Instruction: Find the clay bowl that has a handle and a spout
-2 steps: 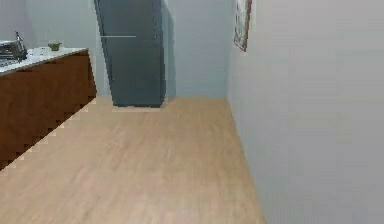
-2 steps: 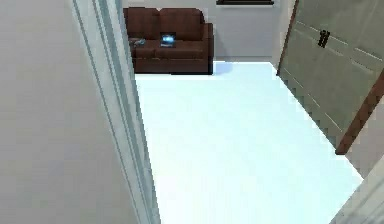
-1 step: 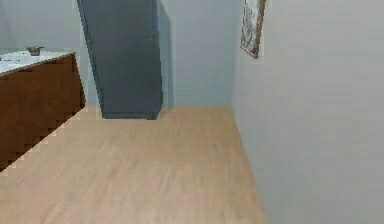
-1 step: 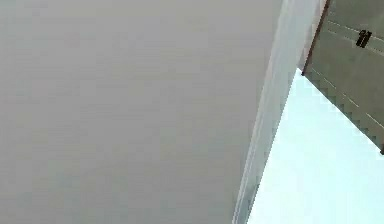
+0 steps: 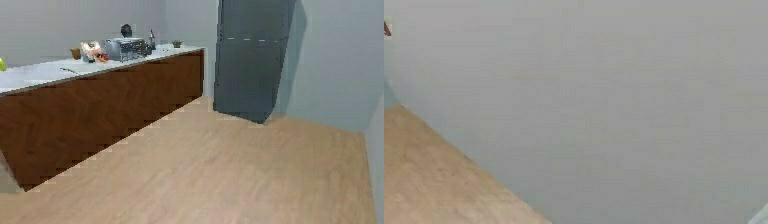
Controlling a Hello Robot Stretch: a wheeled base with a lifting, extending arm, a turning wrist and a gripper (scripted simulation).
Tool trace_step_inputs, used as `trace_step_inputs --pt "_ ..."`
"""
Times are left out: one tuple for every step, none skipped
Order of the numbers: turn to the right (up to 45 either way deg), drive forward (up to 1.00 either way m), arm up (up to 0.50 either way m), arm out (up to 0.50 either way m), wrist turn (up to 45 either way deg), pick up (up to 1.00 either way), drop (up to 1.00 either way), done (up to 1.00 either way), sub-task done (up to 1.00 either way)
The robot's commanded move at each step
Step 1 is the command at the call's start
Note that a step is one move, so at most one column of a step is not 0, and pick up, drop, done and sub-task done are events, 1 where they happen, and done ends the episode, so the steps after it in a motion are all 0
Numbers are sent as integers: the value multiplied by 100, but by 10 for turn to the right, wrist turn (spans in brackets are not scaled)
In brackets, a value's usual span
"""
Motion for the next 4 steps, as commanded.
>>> trace_step_inputs --pt "0 100 0 0 0 0 0 0 0" --pt "0 100 0 0 0 0 0 0 0" --pt "0 80 0 0 0 0 0 0 0" --pt "-150 0 0 0 0 0 0 0 0"
